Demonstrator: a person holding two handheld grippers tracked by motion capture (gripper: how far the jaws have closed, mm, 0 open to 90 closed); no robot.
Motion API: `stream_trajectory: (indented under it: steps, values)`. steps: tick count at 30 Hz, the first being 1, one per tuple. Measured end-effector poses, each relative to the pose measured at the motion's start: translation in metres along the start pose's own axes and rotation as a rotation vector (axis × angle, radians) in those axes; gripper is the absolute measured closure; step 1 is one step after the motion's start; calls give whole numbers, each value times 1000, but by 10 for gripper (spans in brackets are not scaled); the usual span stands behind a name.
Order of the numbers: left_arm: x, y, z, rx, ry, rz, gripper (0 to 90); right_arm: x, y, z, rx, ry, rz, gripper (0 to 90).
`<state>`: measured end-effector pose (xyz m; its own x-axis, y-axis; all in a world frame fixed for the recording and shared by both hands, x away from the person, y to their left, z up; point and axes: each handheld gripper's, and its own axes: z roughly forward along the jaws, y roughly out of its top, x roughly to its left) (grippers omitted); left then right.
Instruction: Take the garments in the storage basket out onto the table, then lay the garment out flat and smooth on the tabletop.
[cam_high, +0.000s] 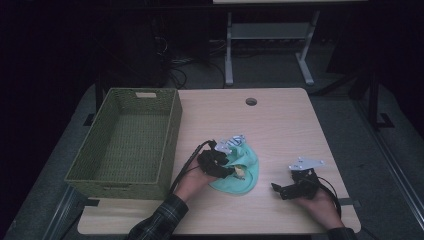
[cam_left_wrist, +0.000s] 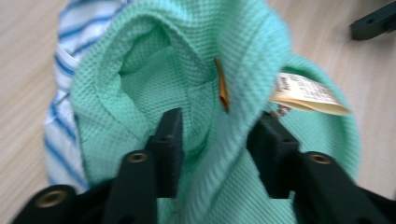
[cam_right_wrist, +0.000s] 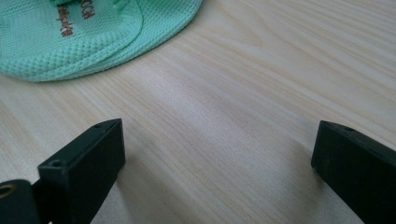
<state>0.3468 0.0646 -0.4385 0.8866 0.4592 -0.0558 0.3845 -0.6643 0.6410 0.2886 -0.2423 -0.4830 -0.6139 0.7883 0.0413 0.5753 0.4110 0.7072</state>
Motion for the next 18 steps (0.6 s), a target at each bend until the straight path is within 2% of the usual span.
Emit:
stream_trajectory:
  steps: [2,5,7,8,10,13,14,16,18]
  values:
    - [-2,-3,-11,-19,5,-15,475,0,0,0,0,0,0,23]
    - [-6,-11,-24,-50,15,-44,474,0,0,0,0,0,0,23]
    - [-10,-16,-30,-56,17,-55,552,0,0,0,1,0,-1,23]
    - [-11,-19,-32,-58,27,-47,586,0,0,0,1,0,-1,23]
    - [-15,-23,-35,-56,22,-50,695,0,0,0,1,0,-1,23]
    - [-21,-27,-33,-32,10,-54,791,0,0,0,1,-2,-1,23]
    - [-21,-28,-31,-12,1,-44,816,0,0,0,1,-3,-1,22]
    - [-22,-30,-25,24,7,-22,839,0,0,0,1,-3,-1,23]
    - [-22,-31,-19,46,16,-23,846,0,2,0,15,-3,2,26]
